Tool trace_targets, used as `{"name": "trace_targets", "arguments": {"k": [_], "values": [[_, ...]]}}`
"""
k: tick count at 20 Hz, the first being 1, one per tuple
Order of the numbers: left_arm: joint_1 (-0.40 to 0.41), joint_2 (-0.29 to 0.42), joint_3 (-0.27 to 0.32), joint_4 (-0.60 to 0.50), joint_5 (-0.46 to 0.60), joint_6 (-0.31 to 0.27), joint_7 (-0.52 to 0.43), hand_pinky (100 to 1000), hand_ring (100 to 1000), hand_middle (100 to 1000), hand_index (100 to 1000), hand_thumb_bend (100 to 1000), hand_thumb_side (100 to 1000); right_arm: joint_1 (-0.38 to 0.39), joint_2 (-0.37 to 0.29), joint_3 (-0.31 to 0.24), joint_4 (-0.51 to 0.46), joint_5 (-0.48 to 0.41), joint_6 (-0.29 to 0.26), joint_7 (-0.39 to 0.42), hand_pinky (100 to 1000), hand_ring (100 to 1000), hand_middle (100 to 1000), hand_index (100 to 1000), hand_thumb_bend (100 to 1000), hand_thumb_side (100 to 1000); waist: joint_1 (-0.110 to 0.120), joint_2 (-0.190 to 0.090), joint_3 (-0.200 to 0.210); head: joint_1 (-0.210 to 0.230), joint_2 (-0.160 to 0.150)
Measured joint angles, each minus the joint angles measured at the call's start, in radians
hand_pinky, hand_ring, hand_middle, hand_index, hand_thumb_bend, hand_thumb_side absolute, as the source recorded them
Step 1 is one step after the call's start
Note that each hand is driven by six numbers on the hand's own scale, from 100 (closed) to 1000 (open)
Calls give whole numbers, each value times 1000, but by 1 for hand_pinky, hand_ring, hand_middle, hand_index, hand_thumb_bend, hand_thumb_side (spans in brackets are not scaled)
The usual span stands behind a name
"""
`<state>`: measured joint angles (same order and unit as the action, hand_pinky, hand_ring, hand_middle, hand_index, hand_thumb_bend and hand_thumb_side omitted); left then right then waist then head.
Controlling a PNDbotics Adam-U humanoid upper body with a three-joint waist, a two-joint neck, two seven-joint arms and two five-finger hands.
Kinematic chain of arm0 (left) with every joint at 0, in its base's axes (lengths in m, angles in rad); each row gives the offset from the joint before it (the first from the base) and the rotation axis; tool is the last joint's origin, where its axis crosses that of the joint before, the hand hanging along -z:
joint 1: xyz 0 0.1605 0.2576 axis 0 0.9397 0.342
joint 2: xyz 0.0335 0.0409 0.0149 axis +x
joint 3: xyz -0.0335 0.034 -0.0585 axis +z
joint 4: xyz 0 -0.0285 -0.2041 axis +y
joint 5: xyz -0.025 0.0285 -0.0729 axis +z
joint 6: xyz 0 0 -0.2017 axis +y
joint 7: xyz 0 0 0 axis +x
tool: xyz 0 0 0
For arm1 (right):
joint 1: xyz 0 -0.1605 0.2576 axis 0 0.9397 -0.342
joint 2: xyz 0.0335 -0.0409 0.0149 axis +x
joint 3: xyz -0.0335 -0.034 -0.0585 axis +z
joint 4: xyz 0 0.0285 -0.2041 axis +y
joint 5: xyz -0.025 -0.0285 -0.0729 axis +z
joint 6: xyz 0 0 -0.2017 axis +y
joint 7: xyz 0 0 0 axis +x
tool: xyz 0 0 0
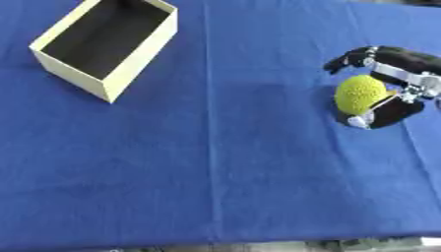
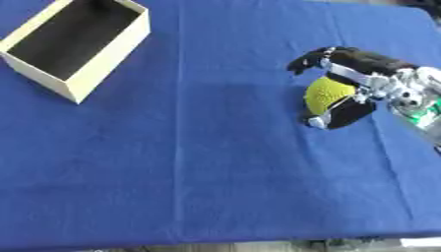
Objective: Pick up objects on the table and place them in the box.
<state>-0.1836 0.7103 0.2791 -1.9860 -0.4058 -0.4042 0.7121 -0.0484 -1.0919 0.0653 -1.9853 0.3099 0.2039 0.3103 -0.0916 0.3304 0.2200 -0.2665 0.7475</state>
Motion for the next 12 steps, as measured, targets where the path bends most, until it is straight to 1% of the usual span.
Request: {"name": "trace_targets", "arguments": {"k": [6,8,12], "values": [[2,0,0,0,0,0,0,783,638,663,687,461,328,7,15,-21,0,2,39,-6,901,909,816,943,452,100,3,0,-7,1,0],[3,0,0,0,0,1,-1,783,638,662,687,461,328,11,16,-30,0,11,51,-6,903,913,826,945,471,100,4,0,-9,2,-1],[7,0,0,0,0,2,-2,782,638,662,686,461,327,14,19,-55,0,37,84,-5,904,916,837,945,476,100,4,0,-9,5,-1]]}}
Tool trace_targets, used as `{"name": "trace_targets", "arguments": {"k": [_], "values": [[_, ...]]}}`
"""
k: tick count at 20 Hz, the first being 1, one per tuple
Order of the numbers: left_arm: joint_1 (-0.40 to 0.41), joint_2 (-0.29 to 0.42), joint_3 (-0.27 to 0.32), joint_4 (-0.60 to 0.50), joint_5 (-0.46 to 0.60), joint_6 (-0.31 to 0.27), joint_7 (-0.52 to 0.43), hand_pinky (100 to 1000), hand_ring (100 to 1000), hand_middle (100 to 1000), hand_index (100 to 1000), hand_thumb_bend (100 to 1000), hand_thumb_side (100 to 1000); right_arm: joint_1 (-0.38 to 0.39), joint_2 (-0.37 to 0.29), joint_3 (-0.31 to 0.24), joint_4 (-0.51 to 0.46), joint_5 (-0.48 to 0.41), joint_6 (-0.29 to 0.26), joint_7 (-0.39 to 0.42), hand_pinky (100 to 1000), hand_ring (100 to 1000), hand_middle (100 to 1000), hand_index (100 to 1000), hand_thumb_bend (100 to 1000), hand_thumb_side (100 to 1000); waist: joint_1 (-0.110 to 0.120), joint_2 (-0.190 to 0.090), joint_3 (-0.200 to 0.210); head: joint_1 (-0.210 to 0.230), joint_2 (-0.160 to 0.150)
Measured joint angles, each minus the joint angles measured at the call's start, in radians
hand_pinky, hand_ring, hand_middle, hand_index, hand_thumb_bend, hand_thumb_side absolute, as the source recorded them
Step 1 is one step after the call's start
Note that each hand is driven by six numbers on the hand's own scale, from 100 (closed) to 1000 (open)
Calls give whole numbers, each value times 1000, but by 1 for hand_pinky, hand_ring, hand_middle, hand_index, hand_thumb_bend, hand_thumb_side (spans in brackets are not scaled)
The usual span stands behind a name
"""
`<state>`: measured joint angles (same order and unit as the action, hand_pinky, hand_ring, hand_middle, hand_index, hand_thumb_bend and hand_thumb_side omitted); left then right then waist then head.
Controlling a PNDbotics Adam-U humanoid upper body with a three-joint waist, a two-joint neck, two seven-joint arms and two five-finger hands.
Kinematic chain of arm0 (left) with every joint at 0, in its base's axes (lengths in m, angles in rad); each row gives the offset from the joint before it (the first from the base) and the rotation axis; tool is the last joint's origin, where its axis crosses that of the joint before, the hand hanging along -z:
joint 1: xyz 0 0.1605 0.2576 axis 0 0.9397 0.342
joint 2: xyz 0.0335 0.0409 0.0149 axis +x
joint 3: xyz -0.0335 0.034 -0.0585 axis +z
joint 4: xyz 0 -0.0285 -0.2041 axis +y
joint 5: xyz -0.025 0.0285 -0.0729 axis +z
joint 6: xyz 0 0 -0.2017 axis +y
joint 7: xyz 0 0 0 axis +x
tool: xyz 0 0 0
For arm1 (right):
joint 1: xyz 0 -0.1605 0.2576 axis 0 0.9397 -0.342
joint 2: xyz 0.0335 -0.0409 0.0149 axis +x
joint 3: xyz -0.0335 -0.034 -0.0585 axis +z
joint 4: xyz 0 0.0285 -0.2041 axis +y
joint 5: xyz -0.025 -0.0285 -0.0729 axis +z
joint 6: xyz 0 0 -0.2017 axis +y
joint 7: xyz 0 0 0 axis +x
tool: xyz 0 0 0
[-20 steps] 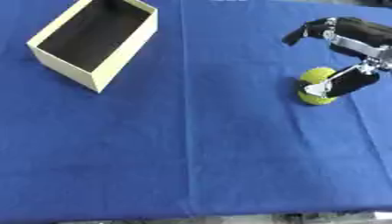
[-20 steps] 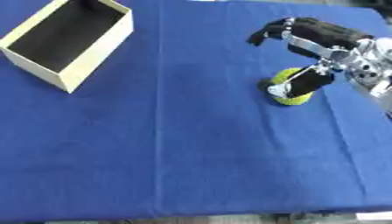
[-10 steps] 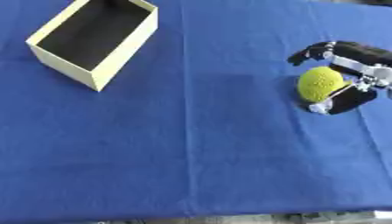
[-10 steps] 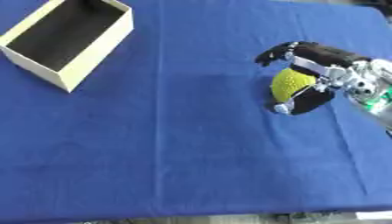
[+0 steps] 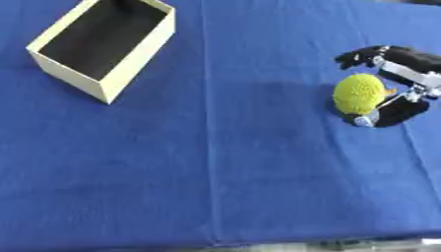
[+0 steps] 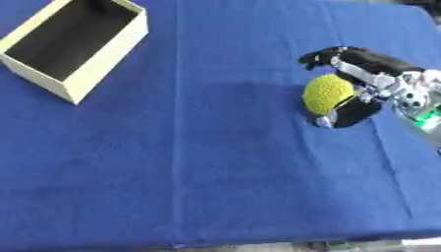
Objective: Pick up objects on the table and place them in the box.
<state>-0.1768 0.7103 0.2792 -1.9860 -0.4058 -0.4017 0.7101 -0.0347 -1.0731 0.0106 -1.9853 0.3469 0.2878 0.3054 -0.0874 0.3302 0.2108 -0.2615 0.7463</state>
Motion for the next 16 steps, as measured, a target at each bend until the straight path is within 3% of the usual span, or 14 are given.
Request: {"name": "trace_targets", "arguments": {"k": [8,16], "values": [[1,0,0,0,0,1,1,782,635,660,684,457,328,0,6,-30,2,45,41,27,906,928,854,946,493,100,1,0,-1,5,-1],[1,0,1,0,0,2,2,783,633,659,680,451,331,-19,6,-35,78,47,49,46,904,927,855,943,487,100,1,3,2,6,-2]]}}
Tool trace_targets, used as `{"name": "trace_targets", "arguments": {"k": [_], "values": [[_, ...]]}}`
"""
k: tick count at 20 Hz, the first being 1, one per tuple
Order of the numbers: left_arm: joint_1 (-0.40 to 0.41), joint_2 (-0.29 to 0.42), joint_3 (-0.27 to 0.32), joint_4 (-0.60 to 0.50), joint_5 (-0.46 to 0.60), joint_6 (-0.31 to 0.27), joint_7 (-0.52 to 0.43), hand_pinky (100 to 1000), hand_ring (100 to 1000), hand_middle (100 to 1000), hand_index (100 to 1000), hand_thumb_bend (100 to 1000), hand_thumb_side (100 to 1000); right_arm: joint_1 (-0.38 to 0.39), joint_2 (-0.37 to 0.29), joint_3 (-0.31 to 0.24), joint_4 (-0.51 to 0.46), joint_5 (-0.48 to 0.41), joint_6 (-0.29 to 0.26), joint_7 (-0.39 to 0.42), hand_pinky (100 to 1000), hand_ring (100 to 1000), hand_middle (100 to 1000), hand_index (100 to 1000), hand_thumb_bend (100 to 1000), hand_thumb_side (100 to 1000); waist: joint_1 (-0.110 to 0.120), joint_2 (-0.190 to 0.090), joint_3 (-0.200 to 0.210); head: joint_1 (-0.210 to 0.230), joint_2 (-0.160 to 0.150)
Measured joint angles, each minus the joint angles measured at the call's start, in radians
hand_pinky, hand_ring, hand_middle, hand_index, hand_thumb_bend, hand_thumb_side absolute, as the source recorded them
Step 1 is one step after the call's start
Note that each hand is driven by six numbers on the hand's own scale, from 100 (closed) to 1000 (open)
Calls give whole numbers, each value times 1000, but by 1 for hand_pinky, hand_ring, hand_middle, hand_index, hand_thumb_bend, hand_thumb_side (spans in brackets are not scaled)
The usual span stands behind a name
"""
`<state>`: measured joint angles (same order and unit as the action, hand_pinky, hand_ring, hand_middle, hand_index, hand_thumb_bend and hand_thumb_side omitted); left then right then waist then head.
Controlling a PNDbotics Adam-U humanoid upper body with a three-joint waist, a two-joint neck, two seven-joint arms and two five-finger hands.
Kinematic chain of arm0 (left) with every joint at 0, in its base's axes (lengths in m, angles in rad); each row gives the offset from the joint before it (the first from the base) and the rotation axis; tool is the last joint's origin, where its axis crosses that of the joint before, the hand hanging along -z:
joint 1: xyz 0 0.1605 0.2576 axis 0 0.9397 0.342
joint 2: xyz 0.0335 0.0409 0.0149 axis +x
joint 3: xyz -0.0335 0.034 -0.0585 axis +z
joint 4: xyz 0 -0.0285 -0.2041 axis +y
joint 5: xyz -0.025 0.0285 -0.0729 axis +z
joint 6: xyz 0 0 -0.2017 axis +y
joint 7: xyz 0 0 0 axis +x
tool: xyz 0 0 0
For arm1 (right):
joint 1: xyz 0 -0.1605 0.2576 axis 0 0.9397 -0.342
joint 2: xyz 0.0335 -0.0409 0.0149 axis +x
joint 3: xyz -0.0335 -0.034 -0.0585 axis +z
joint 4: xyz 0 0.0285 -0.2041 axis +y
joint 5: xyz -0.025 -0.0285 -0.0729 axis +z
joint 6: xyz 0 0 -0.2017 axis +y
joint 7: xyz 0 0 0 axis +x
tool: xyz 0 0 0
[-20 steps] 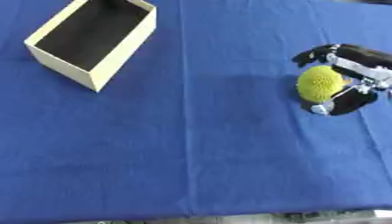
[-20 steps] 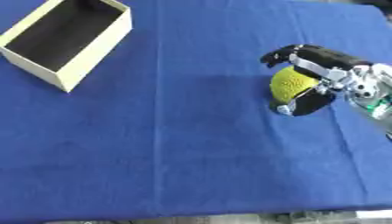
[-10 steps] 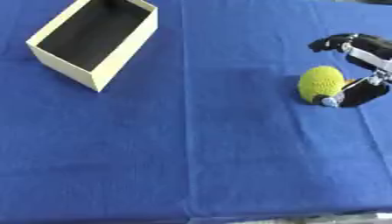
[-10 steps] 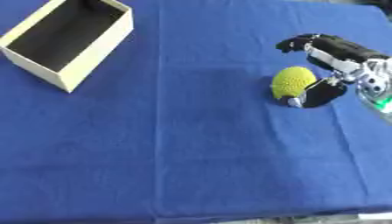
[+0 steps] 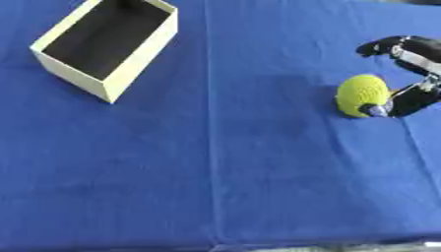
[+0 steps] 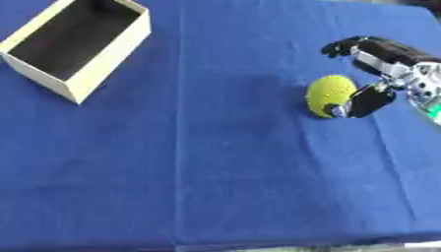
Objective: Pick up objects on the table and place them in the box.
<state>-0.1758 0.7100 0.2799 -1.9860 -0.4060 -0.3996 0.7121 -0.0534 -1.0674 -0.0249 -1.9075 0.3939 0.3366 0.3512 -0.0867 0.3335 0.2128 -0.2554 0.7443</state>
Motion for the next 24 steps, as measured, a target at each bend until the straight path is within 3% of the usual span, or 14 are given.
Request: {"name": "trace_targets", "arguments": {"k": [20,24], "values": [[0,-9,2,0,0,2,3,783,627,655,674,440,330,-44,1,25,166,-5,-29,25,899,920,847,935,460,100,2,11,13,-2,-8],[0,-9,2,0,0,2,3,783,626,654,672,436,330,-44,5,41,178,-8,-44,42,889,907,762,884,428,100,2,13,16,-2,-8]]}}
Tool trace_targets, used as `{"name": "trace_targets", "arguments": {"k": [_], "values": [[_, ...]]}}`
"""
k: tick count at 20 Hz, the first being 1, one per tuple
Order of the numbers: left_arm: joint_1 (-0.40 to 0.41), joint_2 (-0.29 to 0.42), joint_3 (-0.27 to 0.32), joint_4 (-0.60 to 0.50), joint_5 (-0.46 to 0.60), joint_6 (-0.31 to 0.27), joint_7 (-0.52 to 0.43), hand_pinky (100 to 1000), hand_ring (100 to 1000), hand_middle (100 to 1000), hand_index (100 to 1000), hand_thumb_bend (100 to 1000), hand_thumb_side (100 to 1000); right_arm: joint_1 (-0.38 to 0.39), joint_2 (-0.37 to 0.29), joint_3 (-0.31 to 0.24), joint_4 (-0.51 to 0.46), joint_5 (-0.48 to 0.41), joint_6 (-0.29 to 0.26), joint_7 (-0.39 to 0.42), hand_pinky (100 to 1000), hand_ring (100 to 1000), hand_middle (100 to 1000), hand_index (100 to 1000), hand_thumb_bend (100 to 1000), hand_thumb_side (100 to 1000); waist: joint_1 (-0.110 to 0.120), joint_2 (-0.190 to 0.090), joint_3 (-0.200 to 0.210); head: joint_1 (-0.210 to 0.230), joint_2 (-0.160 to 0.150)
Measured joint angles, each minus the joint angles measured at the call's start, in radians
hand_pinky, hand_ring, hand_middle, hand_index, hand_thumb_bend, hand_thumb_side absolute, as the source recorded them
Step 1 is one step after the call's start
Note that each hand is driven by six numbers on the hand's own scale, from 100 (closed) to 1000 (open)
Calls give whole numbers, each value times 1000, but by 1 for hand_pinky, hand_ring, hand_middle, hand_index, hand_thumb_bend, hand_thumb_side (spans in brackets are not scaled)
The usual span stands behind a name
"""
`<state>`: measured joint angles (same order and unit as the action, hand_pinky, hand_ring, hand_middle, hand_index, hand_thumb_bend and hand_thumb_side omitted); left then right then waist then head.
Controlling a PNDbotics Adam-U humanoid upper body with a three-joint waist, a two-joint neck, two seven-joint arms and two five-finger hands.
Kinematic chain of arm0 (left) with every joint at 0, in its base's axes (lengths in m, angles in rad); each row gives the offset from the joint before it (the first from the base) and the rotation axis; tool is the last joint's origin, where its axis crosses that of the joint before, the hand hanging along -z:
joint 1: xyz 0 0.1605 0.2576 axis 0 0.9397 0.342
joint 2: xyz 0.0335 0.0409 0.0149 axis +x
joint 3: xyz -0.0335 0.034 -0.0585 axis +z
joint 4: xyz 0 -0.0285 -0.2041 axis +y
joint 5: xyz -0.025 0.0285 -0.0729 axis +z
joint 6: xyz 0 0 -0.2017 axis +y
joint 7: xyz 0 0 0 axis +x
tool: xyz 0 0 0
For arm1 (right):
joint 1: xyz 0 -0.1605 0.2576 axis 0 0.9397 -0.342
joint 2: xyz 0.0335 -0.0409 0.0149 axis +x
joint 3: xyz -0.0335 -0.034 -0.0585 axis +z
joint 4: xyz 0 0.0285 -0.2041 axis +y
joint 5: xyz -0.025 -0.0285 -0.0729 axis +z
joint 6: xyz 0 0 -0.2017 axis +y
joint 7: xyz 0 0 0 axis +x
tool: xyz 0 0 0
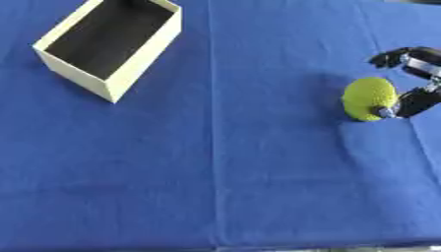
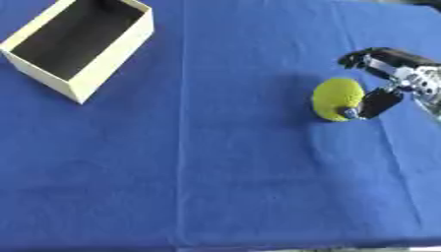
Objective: Pick up objects on the table and place them in the box.
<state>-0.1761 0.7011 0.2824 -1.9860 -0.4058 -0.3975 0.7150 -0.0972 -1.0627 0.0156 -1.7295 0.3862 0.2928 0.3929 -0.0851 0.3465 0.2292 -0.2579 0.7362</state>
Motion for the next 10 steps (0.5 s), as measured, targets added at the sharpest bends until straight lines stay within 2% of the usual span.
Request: {"name": "trace_targets", "arguments": {"k": [5,8,10], "values": [[0,-1,0,0,0,1,1,783,624,652,670,431,330,0,6,5,4,-3,-9,-1,829,835,631,777,340,100,0,4,1,0,0],[0,-1,1,0,0,1,1,783,624,651,669,429,330,1,14,5,4,-15,-2,-37,804,803,624,768,275,100,-1,4,-1,0,0],[0,-1,1,0,1,2,2,783,623,651,668,427,330,2,17,5,4,-28,5,-64,789,773,627,767,184,151,-1,4,-2,0,0]]}}
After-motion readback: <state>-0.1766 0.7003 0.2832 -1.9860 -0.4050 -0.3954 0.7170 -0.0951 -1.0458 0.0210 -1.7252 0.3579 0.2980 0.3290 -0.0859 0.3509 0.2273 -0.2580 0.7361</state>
